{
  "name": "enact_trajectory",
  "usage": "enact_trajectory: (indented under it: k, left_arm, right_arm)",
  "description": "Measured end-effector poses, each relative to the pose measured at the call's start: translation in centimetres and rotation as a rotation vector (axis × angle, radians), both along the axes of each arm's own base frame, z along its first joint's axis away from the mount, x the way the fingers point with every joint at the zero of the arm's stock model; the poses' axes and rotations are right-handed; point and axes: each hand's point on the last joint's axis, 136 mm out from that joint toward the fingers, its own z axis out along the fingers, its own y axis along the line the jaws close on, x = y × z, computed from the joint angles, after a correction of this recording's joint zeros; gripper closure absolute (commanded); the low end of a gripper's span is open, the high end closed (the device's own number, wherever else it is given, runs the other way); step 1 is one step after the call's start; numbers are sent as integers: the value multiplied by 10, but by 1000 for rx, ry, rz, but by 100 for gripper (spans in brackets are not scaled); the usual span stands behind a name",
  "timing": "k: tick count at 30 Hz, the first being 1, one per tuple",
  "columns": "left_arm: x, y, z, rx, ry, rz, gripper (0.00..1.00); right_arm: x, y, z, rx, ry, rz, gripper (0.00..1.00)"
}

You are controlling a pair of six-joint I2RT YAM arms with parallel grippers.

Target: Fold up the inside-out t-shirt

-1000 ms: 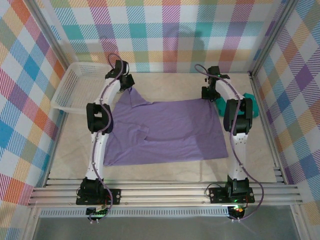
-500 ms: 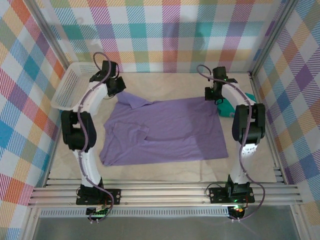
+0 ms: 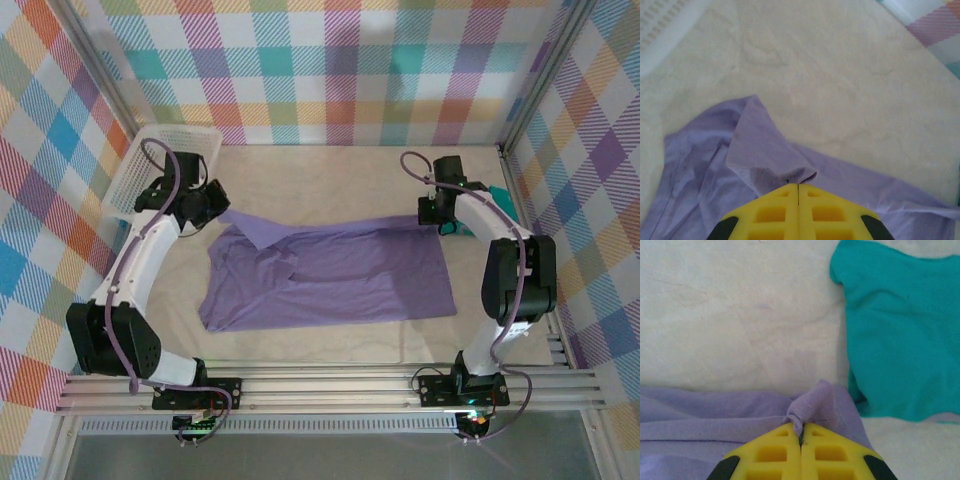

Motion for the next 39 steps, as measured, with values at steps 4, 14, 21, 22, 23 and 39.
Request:
enact_trajectory:
  k: [4, 14, 21, 22, 23, 39]
  left_arm:
    - [-19, 0, -3, 0, 41, -7, 100]
    - [-60, 2, -19, 4, 127, -21, 100]
    - [-86, 2, -51, 1, 218, -35, 100]
    - [-91, 2, -56, 0, 229, -36, 100]
    - [-94, 2, -59, -1, 237, -36, 100]
    - [-109, -11, -75, -74, 285, -72, 100]
  right_arm:
    - [-15, -2, 4, 11, 9, -28, 100]
    - [-54, 3, -12, 40, 95, -68, 100]
    - [-84, 5, -40, 50, 190, -114, 97]
    - [-90, 4, -45, 51, 205, -124, 95]
    - [-95, 3, -49, 51, 218, -131, 89]
    - [-129, 229, 23, 192, -221, 642, 30]
